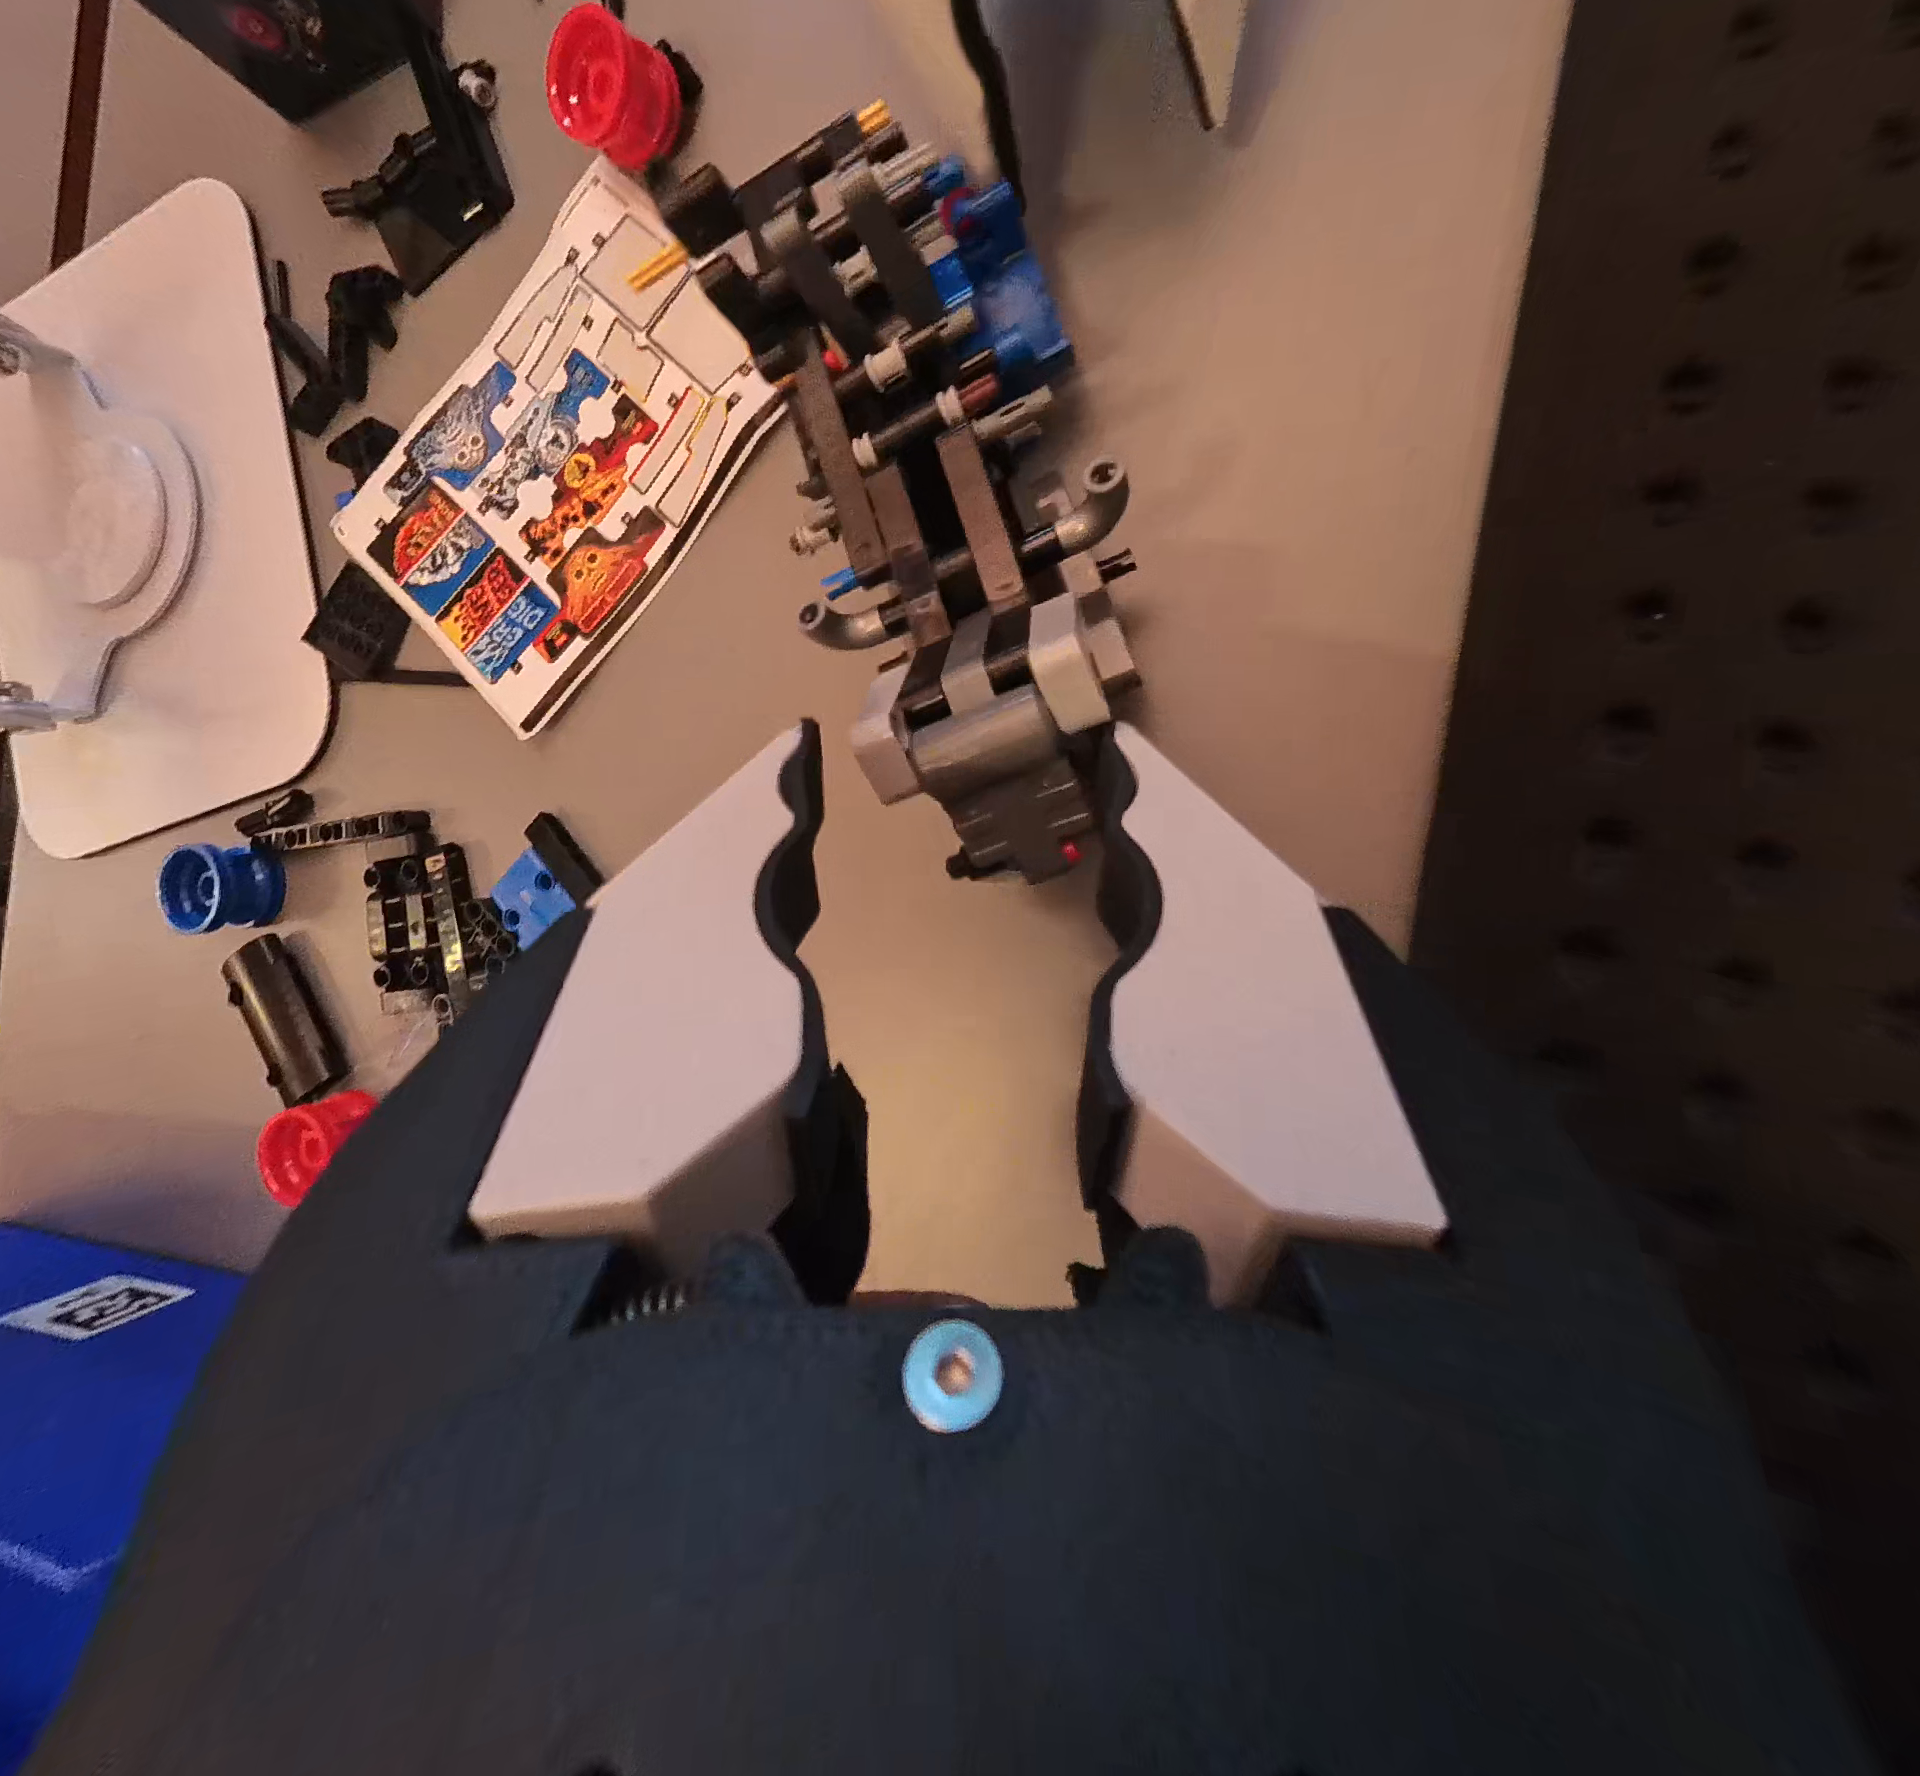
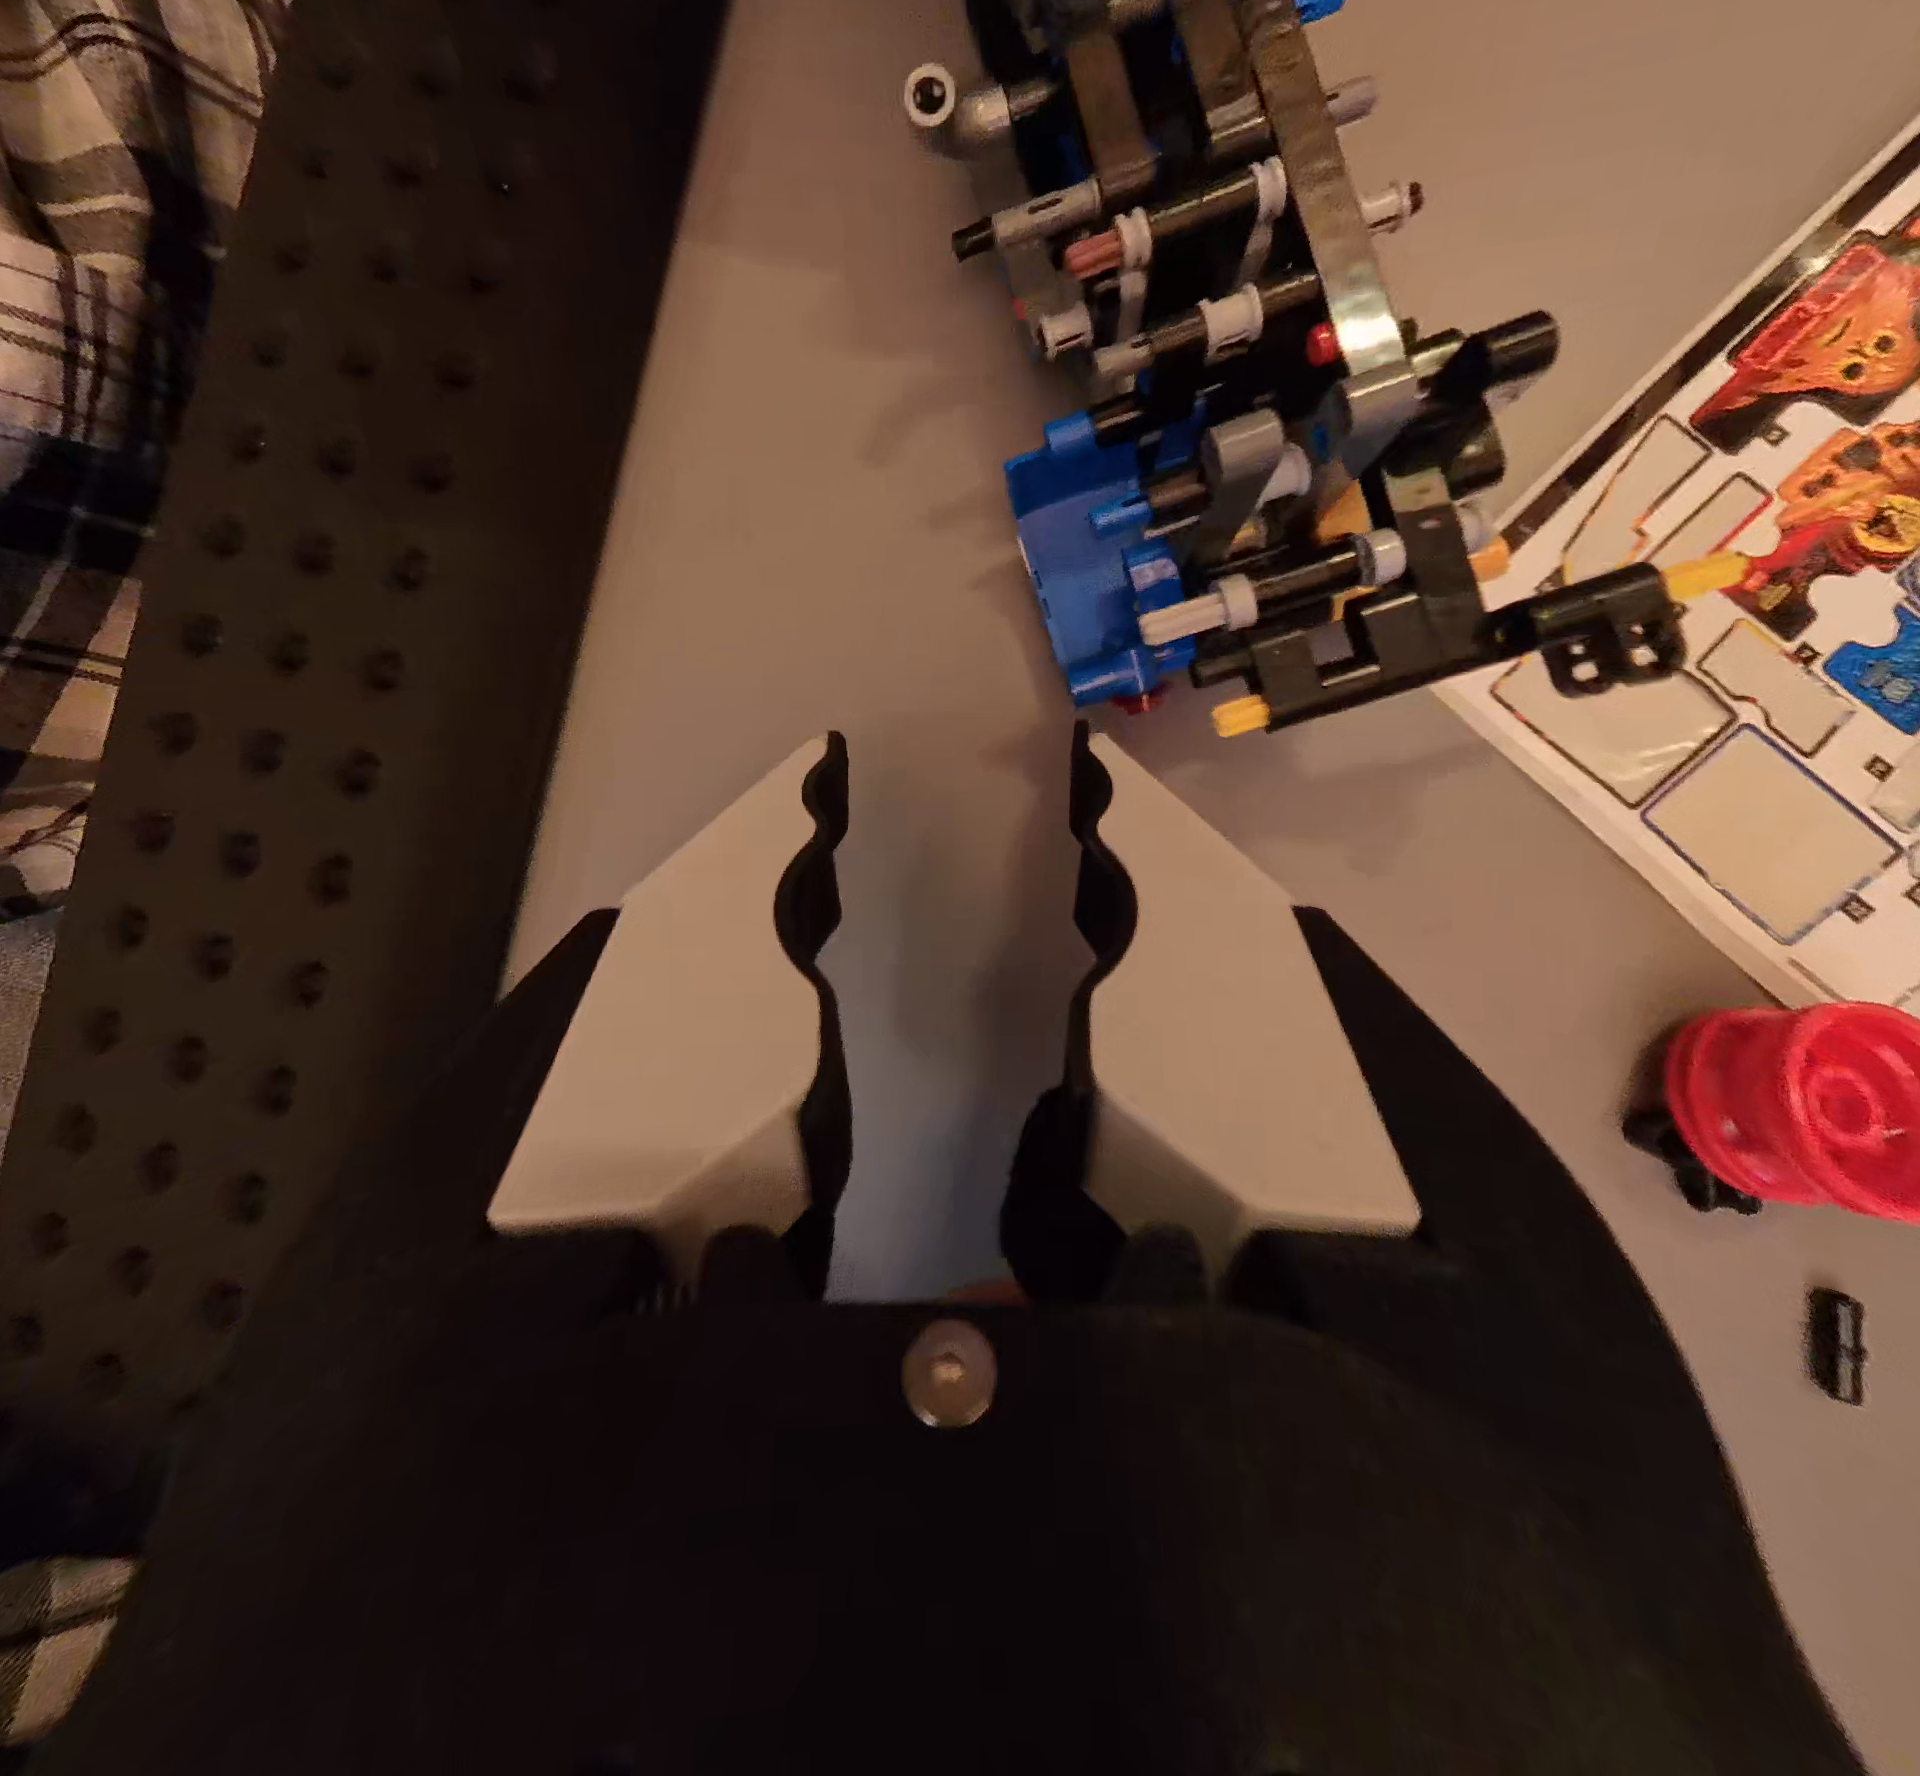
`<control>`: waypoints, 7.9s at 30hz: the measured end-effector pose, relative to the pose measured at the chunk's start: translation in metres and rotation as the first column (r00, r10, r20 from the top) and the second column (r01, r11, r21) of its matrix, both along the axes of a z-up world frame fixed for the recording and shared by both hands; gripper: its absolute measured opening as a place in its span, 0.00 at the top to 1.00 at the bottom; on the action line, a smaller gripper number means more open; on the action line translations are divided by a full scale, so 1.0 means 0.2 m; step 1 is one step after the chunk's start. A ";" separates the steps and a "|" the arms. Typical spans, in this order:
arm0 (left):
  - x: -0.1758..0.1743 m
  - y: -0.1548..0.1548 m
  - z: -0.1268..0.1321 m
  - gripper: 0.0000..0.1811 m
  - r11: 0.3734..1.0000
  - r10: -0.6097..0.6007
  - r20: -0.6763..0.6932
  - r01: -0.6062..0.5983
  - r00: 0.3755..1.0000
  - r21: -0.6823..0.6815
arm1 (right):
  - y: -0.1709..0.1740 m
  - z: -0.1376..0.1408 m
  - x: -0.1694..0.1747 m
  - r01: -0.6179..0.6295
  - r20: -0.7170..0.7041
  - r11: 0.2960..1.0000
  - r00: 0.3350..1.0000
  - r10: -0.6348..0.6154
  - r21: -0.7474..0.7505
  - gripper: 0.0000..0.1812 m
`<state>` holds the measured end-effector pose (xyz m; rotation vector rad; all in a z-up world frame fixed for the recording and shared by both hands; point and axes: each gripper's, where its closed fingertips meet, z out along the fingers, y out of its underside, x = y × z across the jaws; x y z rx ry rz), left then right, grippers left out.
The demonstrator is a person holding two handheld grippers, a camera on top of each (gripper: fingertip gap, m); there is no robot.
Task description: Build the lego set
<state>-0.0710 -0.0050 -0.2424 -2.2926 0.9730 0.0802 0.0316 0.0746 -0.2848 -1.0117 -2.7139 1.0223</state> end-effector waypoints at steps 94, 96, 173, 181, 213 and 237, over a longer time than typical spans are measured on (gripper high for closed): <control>-0.77 1.23 0.65 0.77 0.791 0.230 0.089 -0.239 0.969 0.563 | 1.44 1.16 -1.35 0.619 -0.669 0.762 0.651 -0.359 0.192 1.00; -0.77 1.23 0.66 0.78 0.790 0.226 0.093 -0.238 0.970 0.566 | 1.39 1.21 -1.32 0.591 -0.653 0.793 0.661 -0.371 0.147 1.00; -1.55 0.78 0.83 0.99 0.593 0.319 0.656 -0.684 0.685 0.426 | 0.44 0.93 -1.71 0.472 -0.710 0.881 0.606 -0.359 -0.042 0.99; -1.64 0.61 0.99 0.83 0.486 0.416 0.595 -0.721 0.688 0.494 | 0.46 1.06 -1.50 0.473 -0.722 0.880 0.622 -0.303 0.039 0.88; -1.25 0.41 0.80 0.81 0.763 0.414 0.092 -0.400 0.906 0.507 | 0.04 -0.01 -1.35 -0.005 -0.227 0.909 0.968 0.109 0.417 1.00; -1.12 0.35 0.76 0.77 0.849 0.314 0.037 -0.298 0.949 0.436 | 0.10 0.29 -1.25 0.110 -0.297 0.965 0.954 -0.035 0.237 0.97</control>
